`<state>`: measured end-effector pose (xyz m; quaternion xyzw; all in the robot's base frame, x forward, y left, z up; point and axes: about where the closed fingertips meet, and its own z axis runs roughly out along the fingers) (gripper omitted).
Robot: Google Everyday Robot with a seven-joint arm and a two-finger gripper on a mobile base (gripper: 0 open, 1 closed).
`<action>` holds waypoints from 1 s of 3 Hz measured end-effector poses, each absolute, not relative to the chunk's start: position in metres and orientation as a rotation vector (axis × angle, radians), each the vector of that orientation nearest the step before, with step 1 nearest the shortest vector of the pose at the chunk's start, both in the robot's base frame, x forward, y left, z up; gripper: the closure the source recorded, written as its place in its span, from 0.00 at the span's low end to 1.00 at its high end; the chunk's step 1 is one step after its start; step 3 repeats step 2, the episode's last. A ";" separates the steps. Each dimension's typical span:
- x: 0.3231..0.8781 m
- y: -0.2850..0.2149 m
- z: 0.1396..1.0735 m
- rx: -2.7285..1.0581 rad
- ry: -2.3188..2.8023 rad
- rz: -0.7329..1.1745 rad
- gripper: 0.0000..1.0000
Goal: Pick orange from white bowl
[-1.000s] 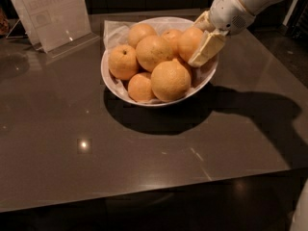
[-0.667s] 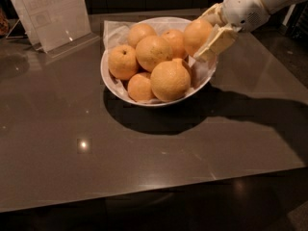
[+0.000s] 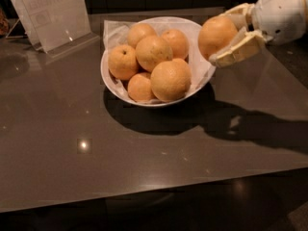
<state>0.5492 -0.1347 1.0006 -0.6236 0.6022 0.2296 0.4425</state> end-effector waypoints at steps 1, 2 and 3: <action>0.534 -0.128 0.995 -1.510 1.453 0.653 1.00; 0.534 -0.128 0.995 -1.510 1.453 0.653 1.00; 0.534 -0.128 0.995 -1.510 1.453 0.653 1.00</action>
Offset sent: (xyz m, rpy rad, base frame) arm -0.0124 0.0051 -0.0054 0.0640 0.0177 0.0229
